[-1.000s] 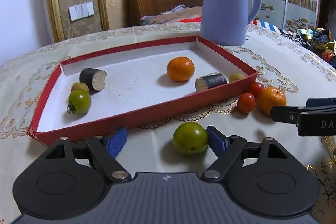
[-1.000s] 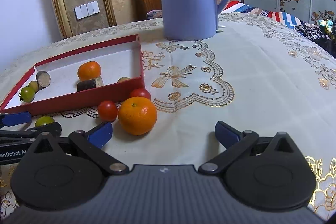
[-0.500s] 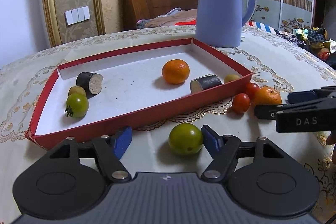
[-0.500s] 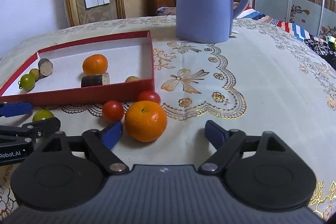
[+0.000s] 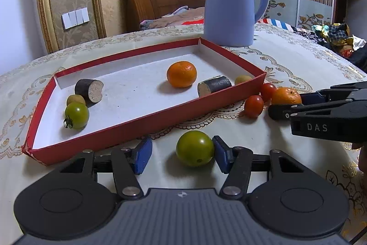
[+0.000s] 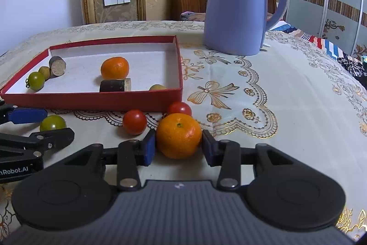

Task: Organize fruits
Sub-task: 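Grasp the green lime with left tool while right tool grasps another tangerine, then carry the green lime and tangerine over the box with both tools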

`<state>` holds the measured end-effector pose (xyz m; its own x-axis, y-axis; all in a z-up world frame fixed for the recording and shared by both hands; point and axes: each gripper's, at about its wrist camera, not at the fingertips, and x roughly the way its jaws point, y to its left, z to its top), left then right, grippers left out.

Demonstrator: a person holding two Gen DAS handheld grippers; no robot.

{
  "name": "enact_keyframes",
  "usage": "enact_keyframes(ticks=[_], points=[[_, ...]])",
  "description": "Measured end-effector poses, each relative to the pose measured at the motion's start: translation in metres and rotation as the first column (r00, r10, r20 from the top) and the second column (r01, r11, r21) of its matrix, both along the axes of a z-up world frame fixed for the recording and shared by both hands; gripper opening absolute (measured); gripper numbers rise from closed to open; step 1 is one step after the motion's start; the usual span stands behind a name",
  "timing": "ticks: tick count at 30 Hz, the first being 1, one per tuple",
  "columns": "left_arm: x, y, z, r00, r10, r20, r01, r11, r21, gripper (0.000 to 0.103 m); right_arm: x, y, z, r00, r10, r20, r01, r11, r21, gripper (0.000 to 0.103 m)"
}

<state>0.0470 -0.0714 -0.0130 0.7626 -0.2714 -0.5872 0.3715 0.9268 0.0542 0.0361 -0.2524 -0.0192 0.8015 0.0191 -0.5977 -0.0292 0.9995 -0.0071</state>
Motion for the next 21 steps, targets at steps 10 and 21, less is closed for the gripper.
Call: enact_keyframes(ticks=[10, 21], points=[[-0.0048, -0.0001, 0.0006, 1.000, -0.023, 0.004, 0.023, 1.000, 0.002, 0.032, -0.0061, -0.0043, 0.0007, 1.000, -0.011, 0.008, 0.011, 0.999, 0.033, 0.039], [-0.0044, 0.0041, 0.0010, 1.000, 0.002, 0.012, -0.002, 1.000, 0.006, 0.032, -0.0095, -0.0048, 0.0017, 0.999, -0.032, 0.020, 0.032, 0.999, 0.028, 0.039]])
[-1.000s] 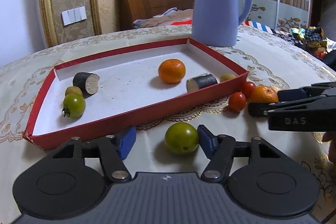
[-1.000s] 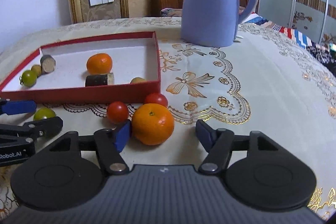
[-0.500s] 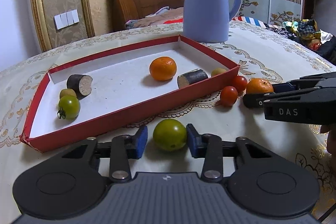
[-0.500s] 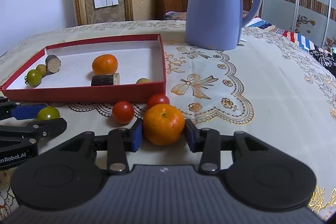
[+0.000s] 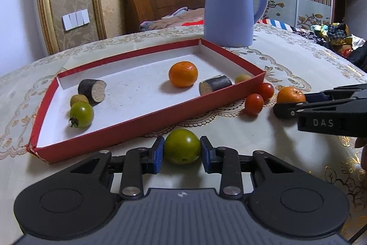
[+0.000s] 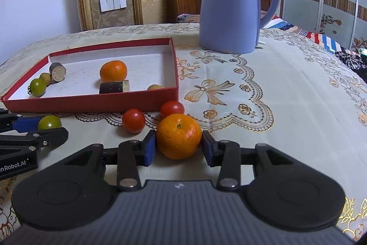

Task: Organize fruits
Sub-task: 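Carry the green lime and tangerine over the box with both tools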

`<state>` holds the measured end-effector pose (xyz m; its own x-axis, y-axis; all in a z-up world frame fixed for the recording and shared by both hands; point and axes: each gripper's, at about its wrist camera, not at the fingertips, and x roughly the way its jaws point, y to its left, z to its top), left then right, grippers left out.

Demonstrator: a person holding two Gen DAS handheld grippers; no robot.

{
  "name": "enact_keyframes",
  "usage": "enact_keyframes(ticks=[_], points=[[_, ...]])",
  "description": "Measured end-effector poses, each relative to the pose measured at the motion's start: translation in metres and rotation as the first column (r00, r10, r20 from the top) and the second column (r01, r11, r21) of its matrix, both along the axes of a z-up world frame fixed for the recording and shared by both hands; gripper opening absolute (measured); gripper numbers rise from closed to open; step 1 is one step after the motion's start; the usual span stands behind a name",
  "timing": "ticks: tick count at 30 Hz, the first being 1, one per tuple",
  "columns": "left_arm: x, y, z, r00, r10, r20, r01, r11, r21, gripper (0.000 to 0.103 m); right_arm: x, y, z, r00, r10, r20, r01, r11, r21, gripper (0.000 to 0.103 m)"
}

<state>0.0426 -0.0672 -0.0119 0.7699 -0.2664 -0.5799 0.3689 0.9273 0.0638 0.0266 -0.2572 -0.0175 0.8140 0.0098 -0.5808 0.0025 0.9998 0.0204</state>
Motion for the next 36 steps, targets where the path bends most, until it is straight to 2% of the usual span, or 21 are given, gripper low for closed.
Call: enact_keyframes(ticks=[9, 13, 22, 30, 36], points=[[0.000, 0.005, 0.002, 1.000, 0.014, 0.001, -0.014, 1.000, -0.015, 0.032, -0.013, 0.004, 0.004, 1.000, -0.004, 0.030, 0.003, 0.999, 0.035, 0.039], [-0.003, 0.011, 0.005, 1.000, 0.021, 0.020, -0.020, 0.999, -0.048, 0.032, -0.017, 0.014, 0.006, 0.999, 0.022, 0.037, -0.023, 0.999, 0.032, 0.039], [-0.003, 0.024, 0.013, 0.997, 0.066, 0.034, -0.062, 0.991, -0.116, 0.033, -0.016, 0.021, 0.008, 0.999, 0.031, 0.045, -0.033, 0.998, 0.048, 0.039], [-0.004, 0.028, 0.016, 0.994, 0.095, 0.061, -0.087, 0.988, -0.124, 0.033, -0.015, 0.030, 0.013, 0.997, 0.053, 0.061, -0.057, 0.996, 0.065, 0.039], [-0.002, 0.036, 0.020, 0.989, 0.135, 0.064, -0.123, 0.979, -0.164, 0.033, -0.007, 0.040, 0.023, 0.995, 0.066, 0.081, -0.070, 0.996, 0.052, 0.039]])
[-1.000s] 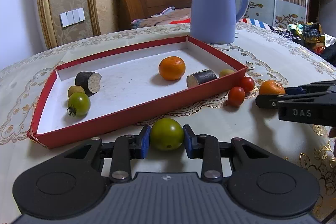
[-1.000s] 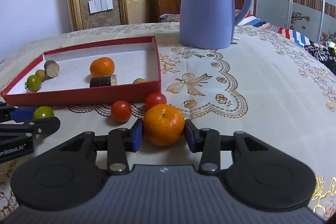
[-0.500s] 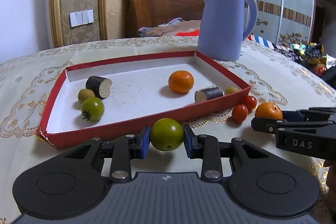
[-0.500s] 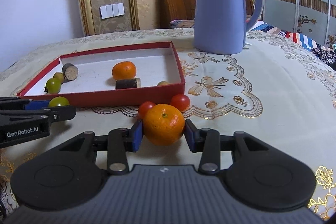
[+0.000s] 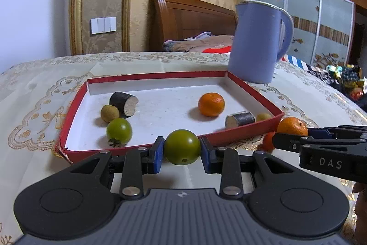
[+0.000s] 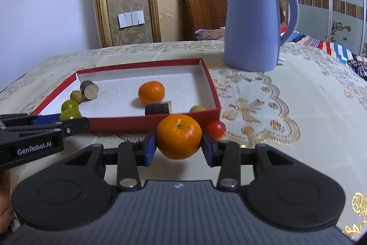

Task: Organize fruits
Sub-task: 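Carry the green lime and tangerine over the box with both tools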

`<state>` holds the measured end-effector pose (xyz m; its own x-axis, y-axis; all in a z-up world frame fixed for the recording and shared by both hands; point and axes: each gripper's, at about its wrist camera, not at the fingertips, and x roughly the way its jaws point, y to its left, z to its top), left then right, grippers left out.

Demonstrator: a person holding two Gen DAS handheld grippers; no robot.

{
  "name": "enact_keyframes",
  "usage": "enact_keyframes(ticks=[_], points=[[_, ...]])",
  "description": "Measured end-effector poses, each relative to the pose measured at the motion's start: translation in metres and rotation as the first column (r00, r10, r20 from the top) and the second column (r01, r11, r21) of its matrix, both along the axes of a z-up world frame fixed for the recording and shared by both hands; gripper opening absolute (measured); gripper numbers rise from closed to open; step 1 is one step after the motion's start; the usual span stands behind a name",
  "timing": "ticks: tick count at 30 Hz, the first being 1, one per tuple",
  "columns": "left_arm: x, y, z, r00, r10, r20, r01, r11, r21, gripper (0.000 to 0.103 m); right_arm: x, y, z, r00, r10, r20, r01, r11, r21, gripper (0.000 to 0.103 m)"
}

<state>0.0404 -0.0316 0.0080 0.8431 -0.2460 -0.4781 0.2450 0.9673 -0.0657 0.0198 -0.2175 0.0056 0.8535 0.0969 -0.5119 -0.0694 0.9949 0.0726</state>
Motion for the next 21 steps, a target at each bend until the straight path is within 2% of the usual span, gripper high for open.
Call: enact_keyframes(ticks=[6, 16, 21], points=[[0.006, 0.005, 0.004, 1.000, 0.030, -0.008, -0.030, 0.999, -0.027, 0.033, 0.015, 0.007, 0.007, 1.000, 0.006, 0.008, -0.006, 1.000, -0.007, 0.039], [0.026, 0.008, 0.010, 0.998, 0.061, -0.017, -0.061, 0.998, -0.010, 0.033, 0.043, 0.012, 0.010, 1.000, -0.015, 0.008, 0.015, 0.999, -0.028, 0.039], [0.041, 0.013, 0.011, 0.996, 0.075, -0.051, -0.077, 0.996, -0.041, 0.033, 0.057, 0.012, 0.009, 0.999, -0.034, 0.004, 0.035, 0.999, -0.036, 0.039]])
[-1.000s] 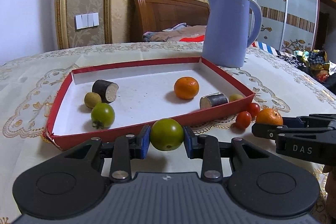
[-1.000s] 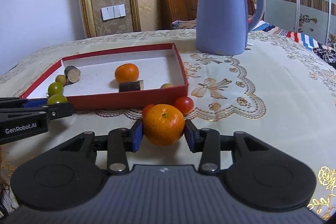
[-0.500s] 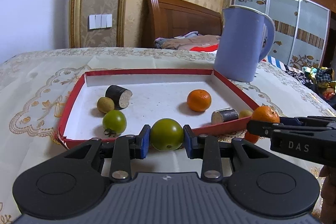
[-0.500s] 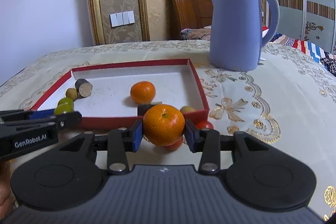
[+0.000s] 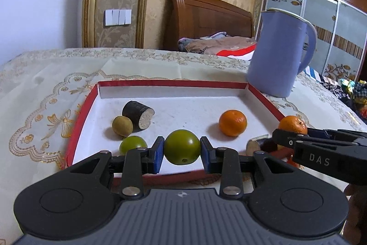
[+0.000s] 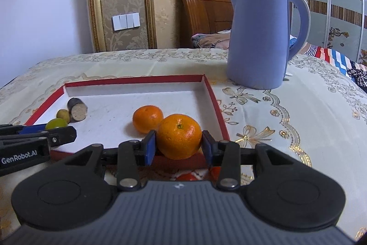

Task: Organize fruits
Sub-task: 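Carry the green lime and tangerine over the box with both tools, then lower the lime and tangerine into the box and open both tools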

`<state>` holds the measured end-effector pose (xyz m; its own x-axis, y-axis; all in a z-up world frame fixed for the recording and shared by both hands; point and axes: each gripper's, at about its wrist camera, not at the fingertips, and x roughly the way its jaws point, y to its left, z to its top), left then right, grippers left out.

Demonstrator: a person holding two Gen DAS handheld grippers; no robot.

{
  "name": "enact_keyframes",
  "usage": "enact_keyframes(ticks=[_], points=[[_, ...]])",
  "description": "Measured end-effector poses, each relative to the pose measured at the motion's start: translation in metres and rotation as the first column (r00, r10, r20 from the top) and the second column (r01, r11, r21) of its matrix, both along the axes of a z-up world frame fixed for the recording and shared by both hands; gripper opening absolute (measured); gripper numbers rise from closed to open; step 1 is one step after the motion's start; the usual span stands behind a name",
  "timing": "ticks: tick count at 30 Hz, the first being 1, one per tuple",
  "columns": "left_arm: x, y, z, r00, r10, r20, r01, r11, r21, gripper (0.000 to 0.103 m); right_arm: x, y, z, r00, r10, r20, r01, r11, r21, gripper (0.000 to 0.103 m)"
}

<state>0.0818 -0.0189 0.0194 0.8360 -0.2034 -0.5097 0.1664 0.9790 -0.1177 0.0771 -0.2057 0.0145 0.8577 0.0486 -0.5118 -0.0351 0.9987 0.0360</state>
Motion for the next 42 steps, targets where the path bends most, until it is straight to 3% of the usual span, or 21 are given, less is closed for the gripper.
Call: enact_keyframes(ticks=[13, 31, 42], points=[[0.034, -0.003, -0.007, 0.998, 0.061, -0.032, -0.059, 0.997, 0.048, 0.033, 0.038, -0.008, -0.011, 0.997, -0.051, -0.057, 0.051, 0.999, -0.001, 0.039], [0.049, -0.009, -0.014, 0.996, 0.088, -0.014, -0.086, 0.993, 0.081, 0.033, 0.074, 0.000, -0.024, 0.990, -0.069, -0.124, 0.066, 0.997, -0.028, 0.039], [0.058, -0.016, -0.018, 0.995, 0.097, -0.001, -0.096, 0.987, 0.131, 0.033, 0.086, 0.005, -0.026, 0.992, -0.065, -0.112, 0.061, 0.997, -0.037, 0.039]])
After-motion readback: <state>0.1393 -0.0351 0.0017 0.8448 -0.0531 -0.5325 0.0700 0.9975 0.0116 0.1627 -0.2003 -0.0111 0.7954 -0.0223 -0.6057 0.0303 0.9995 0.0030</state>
